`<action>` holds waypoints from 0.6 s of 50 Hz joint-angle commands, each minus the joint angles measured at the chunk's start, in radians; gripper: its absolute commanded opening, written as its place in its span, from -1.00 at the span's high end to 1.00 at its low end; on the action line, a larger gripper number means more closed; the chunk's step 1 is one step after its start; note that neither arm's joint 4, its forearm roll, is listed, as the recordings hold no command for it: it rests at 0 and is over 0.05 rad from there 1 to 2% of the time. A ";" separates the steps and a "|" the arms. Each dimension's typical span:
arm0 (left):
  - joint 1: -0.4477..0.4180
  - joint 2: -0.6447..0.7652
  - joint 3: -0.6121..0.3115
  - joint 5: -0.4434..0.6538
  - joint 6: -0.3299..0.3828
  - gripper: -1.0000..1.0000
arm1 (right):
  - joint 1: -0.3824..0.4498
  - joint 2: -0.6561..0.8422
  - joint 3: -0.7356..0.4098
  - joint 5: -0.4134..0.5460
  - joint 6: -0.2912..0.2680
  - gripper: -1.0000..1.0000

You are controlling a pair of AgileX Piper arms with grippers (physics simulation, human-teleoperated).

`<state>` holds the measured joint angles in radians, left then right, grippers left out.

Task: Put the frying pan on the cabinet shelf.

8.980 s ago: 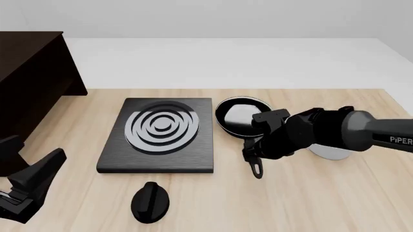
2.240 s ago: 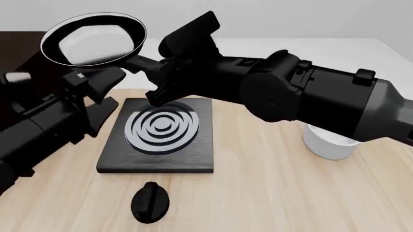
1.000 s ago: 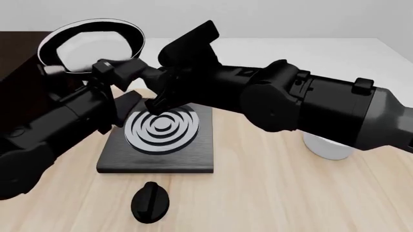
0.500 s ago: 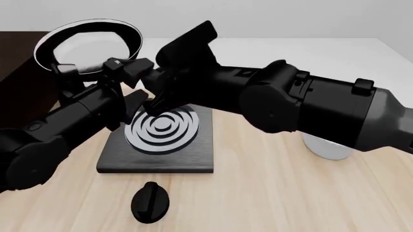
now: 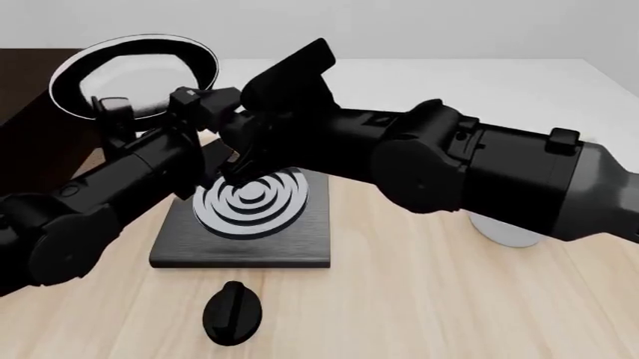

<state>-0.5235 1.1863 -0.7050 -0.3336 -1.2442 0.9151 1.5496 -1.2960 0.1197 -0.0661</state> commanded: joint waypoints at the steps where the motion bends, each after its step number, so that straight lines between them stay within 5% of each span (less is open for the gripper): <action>1: -0.008 0.020 -0.001 0.006 0.004 1.00 | 0.017 -0.029 -0.029 -0.019 0.007 1.00; 27: 0.018 0.023 -0.008 0.010 0.010 1.00 | 0.009 -0.048 -0.011 -0.037 0.005 1.00; 28: 0.022 0.019 -0.011 0.015 0.009 1.00 | 0.002 -0.054 -0.016 -0.026 0.001 -1.00; 30: 0.024 0.017 -0.011 0.015 0.008 1.00 | 0.013 -0.089 0.002 -0.045 0.016 -1.00</action>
<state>-0.5338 1.1831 -0.7259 -0.3435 -1.2594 0.9040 1.5409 -1.2775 0.0962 -0.0348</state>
